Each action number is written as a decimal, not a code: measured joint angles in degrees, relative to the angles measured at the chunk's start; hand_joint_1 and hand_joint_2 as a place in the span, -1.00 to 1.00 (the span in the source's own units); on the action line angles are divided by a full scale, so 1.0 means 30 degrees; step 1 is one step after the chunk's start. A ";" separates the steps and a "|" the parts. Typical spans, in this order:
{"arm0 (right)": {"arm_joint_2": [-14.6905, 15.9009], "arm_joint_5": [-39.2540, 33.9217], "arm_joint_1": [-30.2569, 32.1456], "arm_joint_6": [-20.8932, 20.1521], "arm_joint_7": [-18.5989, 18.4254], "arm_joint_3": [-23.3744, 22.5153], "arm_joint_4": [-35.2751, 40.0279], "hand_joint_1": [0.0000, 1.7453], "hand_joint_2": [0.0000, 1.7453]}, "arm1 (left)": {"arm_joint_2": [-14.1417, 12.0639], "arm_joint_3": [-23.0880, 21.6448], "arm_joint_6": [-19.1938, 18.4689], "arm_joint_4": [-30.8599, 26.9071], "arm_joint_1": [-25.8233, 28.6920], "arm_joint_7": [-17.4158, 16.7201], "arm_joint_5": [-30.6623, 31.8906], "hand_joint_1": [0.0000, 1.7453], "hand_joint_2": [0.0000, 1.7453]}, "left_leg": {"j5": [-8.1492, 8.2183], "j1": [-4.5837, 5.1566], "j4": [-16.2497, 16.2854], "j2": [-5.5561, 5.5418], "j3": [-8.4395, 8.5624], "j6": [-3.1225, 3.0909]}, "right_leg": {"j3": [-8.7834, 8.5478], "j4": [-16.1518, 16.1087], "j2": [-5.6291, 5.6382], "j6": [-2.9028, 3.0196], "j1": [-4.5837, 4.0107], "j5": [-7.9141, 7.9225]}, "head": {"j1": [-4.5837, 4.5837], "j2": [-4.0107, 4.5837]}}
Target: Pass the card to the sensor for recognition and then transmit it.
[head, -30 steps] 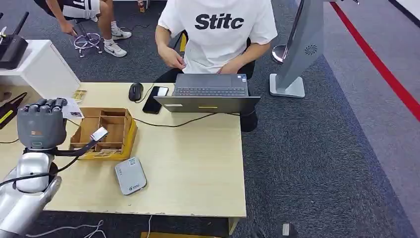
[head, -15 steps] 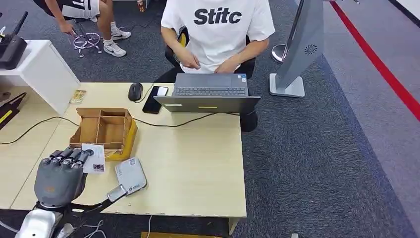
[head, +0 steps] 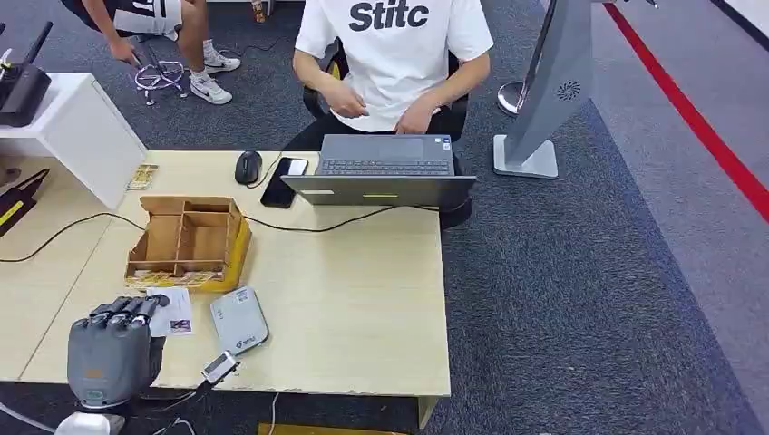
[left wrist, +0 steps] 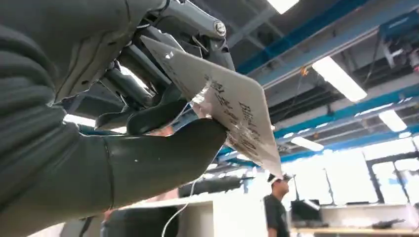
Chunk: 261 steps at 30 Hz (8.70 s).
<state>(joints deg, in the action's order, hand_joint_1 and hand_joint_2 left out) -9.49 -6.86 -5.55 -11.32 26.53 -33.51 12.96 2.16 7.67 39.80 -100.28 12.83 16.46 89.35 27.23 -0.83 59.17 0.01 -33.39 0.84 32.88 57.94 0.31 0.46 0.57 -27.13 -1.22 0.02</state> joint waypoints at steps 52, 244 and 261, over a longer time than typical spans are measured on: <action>-0.0277 0.1844 -0.0683 0.0262 -0.0721 -0.0160 0.0000 -1.00 1.00 | -0.2571 -0.4742 -0.0080 1.2129 -0.5309 -0.7576 0.0022 1.00 1.00 | -0.0056 -0.0001 0.0002 -0.0018 -0.0011 -0.0015 | 0.0008 0.0004 -0.0019 -0.0017 -0.0003 0.0051 | 0.0000 0.0000; -0.0415 0.4583 -0.0547 -0.0677 -0.0422 -0.2688 0.0000 -1.00 1.00 | -0.5194 -0.4219 -0.0029 1.3164 -0.6159 -0.6579 0.0022 -1.00 1.00 | -0.0115 -0.0018 0.0000 0.0002 -0.0103 0.0023 | 0.0116 0.0010 0.0013 -0.0006 -0.0014 0.0121 | 0.0014 0.0000; -0.0386 0.4641 -0.0535 -0.0677 -0.0386 -0.2732 0.0000 -1.00 1.00 | -0.5245 -0.3279 -0.0029 1.2721 -0.5872 -0.5668 0.0022 -1.00 1.00 | -0.0115 -0.0019 0.0000 0.0003 -0.0104 0.0023 | 0.0117 0.0011 0.0013 -0.0006 -0.0014 0.0121 | 0.0014 0.0000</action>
<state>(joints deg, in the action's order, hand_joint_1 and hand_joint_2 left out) -10.64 7.06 -7.15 -13.35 25.38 -41.70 12.96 -13.57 -2.17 39.71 -62.12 -4.79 -0.55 89.42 26.88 -0.89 59.17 0.02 -33.71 0.91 33.23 57.97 0.35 0.44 0.52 -26.77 -1.18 0.02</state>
